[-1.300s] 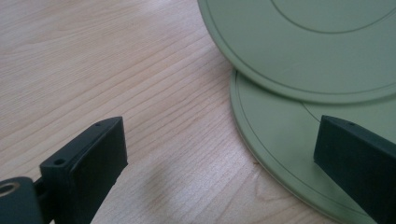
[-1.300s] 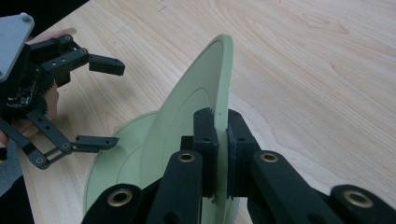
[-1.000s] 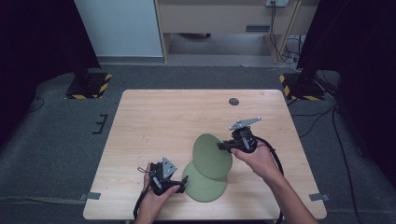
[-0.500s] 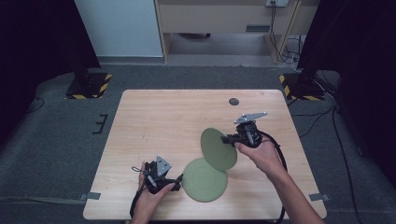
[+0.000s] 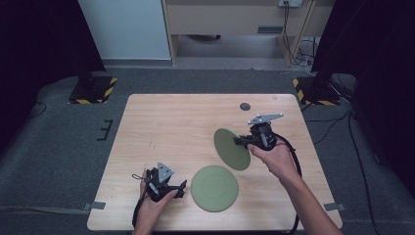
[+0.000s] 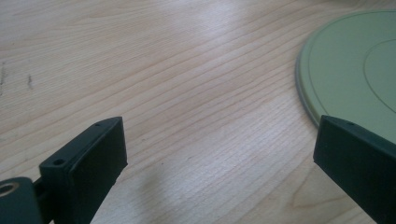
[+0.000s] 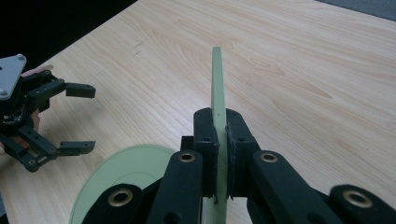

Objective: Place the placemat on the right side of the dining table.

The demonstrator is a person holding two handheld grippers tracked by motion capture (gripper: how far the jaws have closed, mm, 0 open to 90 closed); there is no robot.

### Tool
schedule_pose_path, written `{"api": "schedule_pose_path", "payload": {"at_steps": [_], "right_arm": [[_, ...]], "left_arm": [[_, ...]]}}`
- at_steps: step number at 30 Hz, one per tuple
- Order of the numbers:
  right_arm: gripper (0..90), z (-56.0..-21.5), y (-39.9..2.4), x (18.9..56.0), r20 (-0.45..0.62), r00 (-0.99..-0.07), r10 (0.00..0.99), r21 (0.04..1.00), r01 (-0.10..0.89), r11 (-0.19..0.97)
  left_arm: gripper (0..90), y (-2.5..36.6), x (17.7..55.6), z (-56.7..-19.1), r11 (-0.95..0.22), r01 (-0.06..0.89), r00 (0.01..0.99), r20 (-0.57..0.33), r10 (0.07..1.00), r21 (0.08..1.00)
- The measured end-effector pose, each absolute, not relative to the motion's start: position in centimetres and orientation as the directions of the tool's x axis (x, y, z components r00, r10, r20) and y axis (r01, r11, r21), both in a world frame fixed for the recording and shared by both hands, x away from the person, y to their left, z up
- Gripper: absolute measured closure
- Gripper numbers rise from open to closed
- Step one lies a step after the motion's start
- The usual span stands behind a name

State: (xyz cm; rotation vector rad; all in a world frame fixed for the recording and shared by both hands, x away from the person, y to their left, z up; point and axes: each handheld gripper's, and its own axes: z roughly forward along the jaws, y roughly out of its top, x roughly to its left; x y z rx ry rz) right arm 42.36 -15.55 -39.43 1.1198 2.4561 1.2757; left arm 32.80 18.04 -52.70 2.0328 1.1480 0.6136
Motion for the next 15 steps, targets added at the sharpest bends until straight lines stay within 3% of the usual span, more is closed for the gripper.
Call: {"api": "schedule_pose_path", "payload": {"at_steps": [15], "right_arm": [[85.7,-39.1,-16.1,43.6,0.173,-0.664,0.727,0.766,0.555,0.325]], "left_arm": [[2.1,19.3,33.2,-52.8,-0.321,0.559,0.457,0.04,0.889,0.765]]}}
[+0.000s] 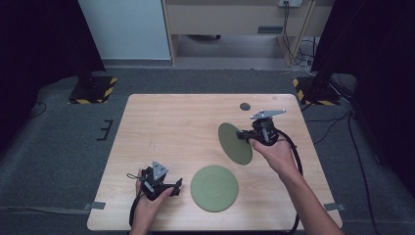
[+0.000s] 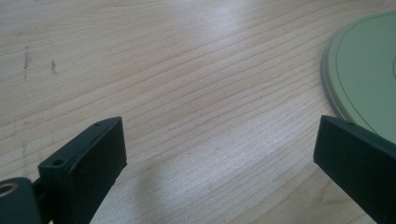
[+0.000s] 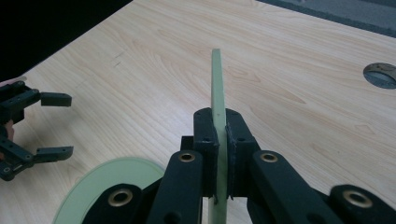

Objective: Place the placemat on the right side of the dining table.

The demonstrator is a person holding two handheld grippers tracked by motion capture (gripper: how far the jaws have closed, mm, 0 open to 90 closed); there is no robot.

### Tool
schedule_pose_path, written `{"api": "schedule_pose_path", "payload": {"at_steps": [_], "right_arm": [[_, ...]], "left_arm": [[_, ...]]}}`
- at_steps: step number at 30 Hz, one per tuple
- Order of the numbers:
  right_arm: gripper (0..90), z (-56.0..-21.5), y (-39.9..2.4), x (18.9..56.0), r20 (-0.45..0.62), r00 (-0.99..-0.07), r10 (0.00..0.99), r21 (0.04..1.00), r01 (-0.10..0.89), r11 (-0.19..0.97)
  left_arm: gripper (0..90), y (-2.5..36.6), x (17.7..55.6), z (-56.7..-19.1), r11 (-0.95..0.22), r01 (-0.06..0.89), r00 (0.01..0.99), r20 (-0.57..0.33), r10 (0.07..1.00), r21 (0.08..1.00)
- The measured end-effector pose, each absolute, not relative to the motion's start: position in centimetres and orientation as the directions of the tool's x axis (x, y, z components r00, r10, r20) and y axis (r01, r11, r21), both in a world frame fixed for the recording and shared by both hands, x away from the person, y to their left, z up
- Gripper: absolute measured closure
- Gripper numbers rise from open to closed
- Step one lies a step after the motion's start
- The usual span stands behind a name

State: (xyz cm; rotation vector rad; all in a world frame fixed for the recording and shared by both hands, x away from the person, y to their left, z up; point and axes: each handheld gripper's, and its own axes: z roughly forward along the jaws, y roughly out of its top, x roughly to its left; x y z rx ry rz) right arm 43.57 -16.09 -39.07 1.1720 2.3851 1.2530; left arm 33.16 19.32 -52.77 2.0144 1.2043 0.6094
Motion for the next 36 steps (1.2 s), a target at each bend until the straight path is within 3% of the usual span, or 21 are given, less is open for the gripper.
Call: {"api": "schedule_pose_path", "payload": {"at_steps": [36], "right_arm": [[85.7,-40.8,-19.3,48.0,0.17,-0.459,0.872,0.797,0.585,0.153]], "left_arm": [[2.2,21.1,33.8,-53.4,-0.288,0.604,0.405,0.024,0.914,0.743]]}}
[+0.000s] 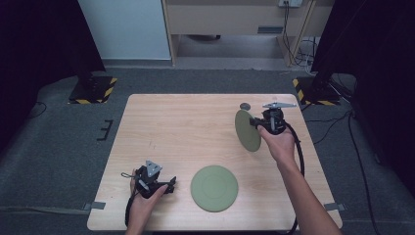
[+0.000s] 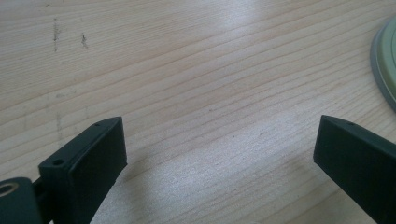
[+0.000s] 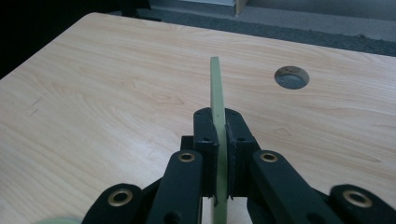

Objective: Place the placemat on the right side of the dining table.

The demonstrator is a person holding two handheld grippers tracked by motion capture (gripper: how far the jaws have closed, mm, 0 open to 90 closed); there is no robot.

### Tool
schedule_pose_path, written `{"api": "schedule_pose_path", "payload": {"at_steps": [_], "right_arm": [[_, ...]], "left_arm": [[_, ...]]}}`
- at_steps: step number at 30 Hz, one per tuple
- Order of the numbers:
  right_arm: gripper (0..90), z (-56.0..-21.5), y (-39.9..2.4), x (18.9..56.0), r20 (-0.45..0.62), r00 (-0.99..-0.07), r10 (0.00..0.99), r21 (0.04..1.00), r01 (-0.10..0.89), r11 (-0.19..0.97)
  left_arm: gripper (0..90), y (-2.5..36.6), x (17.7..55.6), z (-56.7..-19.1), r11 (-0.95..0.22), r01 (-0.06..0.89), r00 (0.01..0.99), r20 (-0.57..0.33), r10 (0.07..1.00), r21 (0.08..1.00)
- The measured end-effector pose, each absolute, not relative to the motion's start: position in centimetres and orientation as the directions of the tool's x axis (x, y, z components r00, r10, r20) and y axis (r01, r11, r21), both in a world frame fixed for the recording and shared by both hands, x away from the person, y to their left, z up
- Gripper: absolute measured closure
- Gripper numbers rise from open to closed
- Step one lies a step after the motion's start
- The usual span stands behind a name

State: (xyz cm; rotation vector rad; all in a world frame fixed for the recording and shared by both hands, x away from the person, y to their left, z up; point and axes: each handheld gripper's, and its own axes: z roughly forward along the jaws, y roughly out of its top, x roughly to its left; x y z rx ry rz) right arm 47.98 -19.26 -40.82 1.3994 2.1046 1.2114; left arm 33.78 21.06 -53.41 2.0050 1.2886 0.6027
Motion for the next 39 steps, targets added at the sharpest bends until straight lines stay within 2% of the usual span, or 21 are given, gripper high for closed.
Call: {"api": "schedule_pose_path", "payload": {"at_steps": [18,26,39], "right_arm": [[85.6,-41.7,-20.3,50.8,0.207,-0.395,0.895,0.816,0.574,0.064],[85.5,-42.0,-20.6,50.6,0.143,-0.392,0.909,0.815,0.567,0.116],[85.3,-44.3,-24.8,51.2,0.138,-0.297,0.945,0.792,0.606,0.075]], "left_arm": [[2.2,21.1,33.8,-53.4,-0.287,0.609,0.403,0.024,0.915,0.74],[2.2,21.0,33.7,-53.4,-0.292,0.608,0.405,0.027,0.914,0.738],[2.6,21.3,34.1,-53.5,-0.268,0.626,0.39,0.004,0.921,0.733]]}}
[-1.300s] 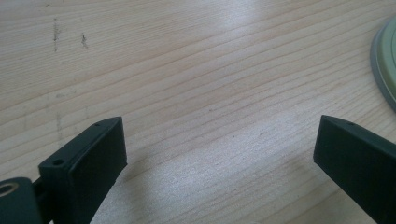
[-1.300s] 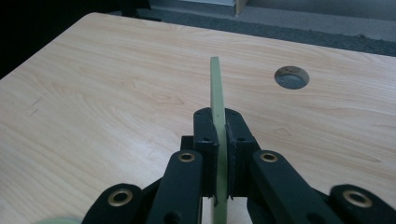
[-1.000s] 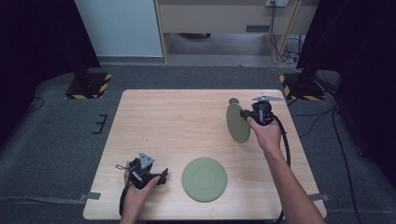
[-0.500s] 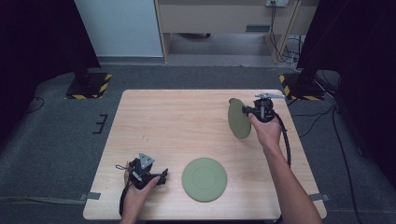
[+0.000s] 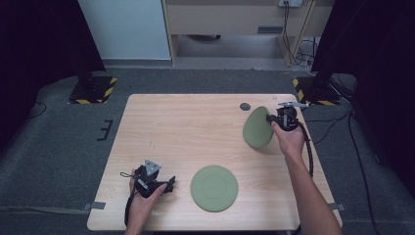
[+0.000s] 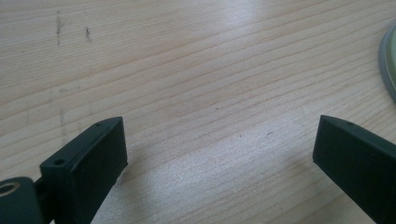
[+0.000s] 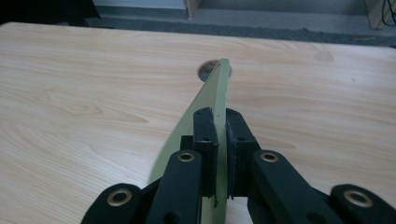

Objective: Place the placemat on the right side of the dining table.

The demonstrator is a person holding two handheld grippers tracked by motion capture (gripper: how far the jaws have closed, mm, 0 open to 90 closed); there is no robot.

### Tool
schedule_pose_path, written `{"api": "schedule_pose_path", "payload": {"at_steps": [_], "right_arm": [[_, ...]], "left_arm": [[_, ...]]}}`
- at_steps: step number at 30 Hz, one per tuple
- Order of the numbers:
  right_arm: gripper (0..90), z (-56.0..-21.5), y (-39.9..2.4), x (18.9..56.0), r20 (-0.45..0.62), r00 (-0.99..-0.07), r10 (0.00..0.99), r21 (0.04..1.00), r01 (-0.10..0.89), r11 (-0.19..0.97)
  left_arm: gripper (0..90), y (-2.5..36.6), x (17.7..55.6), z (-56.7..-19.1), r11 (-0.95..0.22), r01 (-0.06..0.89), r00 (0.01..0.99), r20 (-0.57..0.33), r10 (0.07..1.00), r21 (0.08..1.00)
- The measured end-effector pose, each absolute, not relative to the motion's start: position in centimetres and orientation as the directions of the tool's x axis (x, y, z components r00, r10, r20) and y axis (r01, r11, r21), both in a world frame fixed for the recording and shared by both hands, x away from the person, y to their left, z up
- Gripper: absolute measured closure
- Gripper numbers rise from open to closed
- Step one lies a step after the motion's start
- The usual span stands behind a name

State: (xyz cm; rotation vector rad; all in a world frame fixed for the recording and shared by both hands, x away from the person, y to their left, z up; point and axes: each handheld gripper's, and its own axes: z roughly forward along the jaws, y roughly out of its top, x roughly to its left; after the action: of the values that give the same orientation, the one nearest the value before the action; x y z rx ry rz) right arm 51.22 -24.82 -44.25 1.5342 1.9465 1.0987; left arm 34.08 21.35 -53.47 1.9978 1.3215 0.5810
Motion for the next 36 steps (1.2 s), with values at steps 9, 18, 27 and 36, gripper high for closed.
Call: {"api": "schedule_pose_path", "payload": {"at_steps": [9,18,27,36], "right_arm": [[85.2,-47.1,-27.5,51.3,0.183,-0.248,0.951,0.765,0.643,0.02],[84.8,-48.1,-28.6,51.1,0.208,-0.234,0.95,0.753,0.659,-0.002],[84.2,-48.4,-29.0,51.2,0.208,-0.222,0.953,0.747,0.664,-0.008],[83.3,-49.4,-29.5,51.4,0.208,-0.197,0.958,0.732,0.682,-0.019]], "left_arm": [[2.8,21.3,34.1,-53.5,-0.275,0.632,0.388,0.011,0.921,0.725],[2.9,21.3,34.0,-53.5,-0.277,0.64,0.387,0.011,0.922,0.717],[3.2,21.3,34.0,-53.5,-0.275,0.642,0.387,0.007,0.922,0.716],[3.2,21.3,34.0,-53.5,-0.276,0.644,0.387,0.008,0.922,0.713]]}}
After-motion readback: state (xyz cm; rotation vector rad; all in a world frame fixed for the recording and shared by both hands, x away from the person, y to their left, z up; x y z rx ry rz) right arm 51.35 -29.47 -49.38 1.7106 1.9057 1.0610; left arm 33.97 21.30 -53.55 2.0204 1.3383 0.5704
